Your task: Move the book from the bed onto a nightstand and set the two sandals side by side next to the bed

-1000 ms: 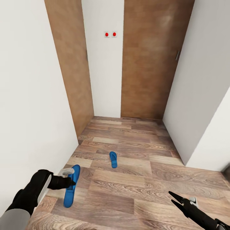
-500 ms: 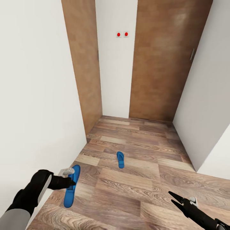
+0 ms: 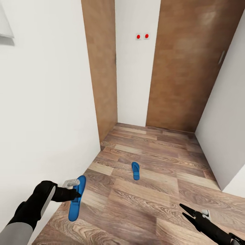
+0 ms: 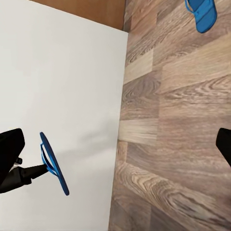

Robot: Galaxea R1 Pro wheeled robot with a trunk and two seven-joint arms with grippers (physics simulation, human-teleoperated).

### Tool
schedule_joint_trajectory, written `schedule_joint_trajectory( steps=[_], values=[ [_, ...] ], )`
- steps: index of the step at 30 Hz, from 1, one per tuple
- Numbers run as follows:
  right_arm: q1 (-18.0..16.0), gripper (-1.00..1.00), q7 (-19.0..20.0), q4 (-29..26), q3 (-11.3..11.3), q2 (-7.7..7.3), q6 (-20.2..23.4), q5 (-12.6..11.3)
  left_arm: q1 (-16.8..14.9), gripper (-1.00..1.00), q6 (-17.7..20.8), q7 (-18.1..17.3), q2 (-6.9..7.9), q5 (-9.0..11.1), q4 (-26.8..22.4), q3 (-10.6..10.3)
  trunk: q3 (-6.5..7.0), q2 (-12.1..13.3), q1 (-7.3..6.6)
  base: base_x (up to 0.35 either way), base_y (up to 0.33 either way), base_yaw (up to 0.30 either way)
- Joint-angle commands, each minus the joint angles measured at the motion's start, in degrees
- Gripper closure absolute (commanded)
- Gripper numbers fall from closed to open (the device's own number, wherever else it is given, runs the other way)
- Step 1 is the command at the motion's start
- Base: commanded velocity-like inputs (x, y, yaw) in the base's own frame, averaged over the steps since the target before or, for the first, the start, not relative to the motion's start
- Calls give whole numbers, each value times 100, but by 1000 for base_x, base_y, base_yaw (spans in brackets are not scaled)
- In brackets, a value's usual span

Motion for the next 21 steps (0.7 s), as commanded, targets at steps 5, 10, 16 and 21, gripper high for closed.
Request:
schedule_joint_trajectory(
  steps=[5,10,16,21],
  values=[
    [-1,-100,13,-1,-14,0,59,-16,-4,100,30,-22,-2,-5,-4,6,-5,-2,-1,0,0,179],
    [-1,-100,13,-1,-14,0,59,-16,-4,100,30,-23,-2,-5,-1,3,-5,-2,-1,0,0,176],
    [-1,-100,13,-1,-14,1,59,-16,-4,100,30,-23,-2,-5,-3,3,-5,-2,-1,0,0,175],
    [-1,-100,13,-1,-14,0,59,-16,-4,100,30,-23,-2,-5,-2,7,-5,-2,-1,0,0,174]
  ],
)
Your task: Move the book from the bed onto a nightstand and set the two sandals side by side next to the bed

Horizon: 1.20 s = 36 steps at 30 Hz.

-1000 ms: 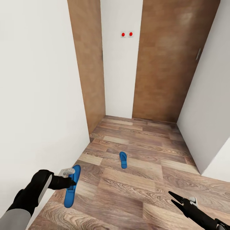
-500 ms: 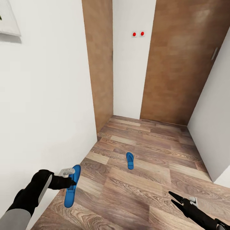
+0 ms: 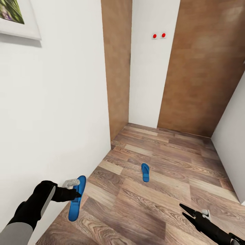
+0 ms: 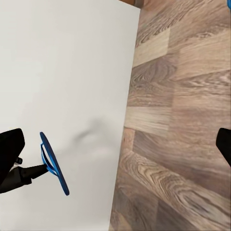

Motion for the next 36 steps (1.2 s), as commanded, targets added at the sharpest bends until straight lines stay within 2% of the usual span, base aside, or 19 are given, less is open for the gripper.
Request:
schedule_joint_trajectory(
  steps=[1,13,24,36],
  values=[
    [-1,-100,12,-1,-14,2,59,-16,-4,100,30,-20,-2,-5,-3,7,-5,-2,-1,0,0,171],
    [-1,-100,12,3,-14,0,58,-16,-4,100,30,-20,-41,-4,-4,4,-5,-2,-1,0,0,141],
    [-1,-100,4,7,-18,0,15,-14,-4,100,6,-3,-68,24,301,9,-5,-2,-1,0,0,17],
    [-1,-100,9,8,-23,5,2,-10,-4,100,-113,-7,-72,19,375,4,-5,-2,-1,0,0,0]
  ],
)
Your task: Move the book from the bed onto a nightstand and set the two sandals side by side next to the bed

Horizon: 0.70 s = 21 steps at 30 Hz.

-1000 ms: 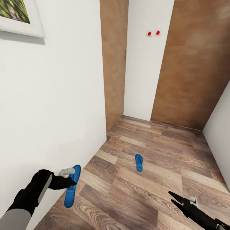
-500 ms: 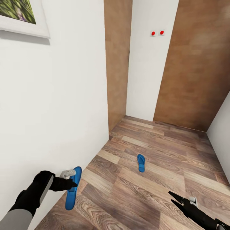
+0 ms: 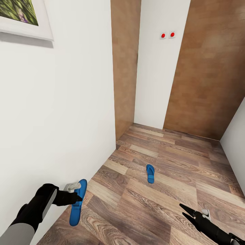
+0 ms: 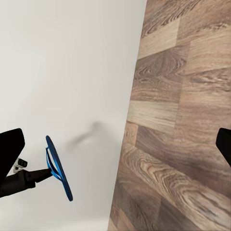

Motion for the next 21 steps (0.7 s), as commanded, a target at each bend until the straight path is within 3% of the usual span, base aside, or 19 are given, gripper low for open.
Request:
schedule_joint_trajectory(
  steps=[1,21],
  values=[
    [-2,-100,13,0,-12,1,49,-16,-3,100,31,-21,-1,-2,-4,10,-5,-2,-1,0,0,0],
    [-2,-100,-6,16,-10,60,-13,8,-3,100,25,-27,2,-25,-4,10,-5,-2,-1,0,0,0]
  ],
)
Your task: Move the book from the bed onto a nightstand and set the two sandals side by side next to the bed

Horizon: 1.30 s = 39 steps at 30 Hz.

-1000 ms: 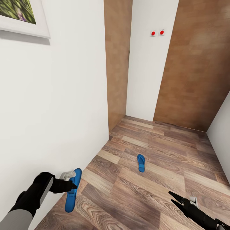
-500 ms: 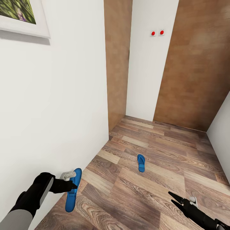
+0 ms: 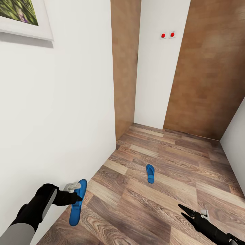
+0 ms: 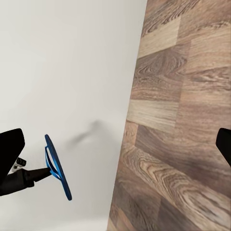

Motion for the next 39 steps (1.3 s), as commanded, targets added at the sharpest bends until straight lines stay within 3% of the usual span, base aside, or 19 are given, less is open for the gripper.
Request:
schedule_joint_trajectory(
  steps=[1,18,25,39],
  values=[
    [-2,-100,11,1,-11,4,59,-18,-3,100,32,-22,0,-4,-3,11,-5,-2,-1,0,0,0],
    [-2,-100,-14,2,9,14,57,-9,-3,100,27,-11,-5,11,78,11,-5,-2,-1,55,-47,0],
    [-2,-100,-281,-18,16,14,63,-27,-3,100,23,-10,-5,6,106,11,-5,-2,-1,119,-112,0],
    [-2,-100,-357,-50,14,54,57,-33,-3,100,22,-8,-4,9,122,12,-5,-2,-1,130,-123,0]
  ],
)
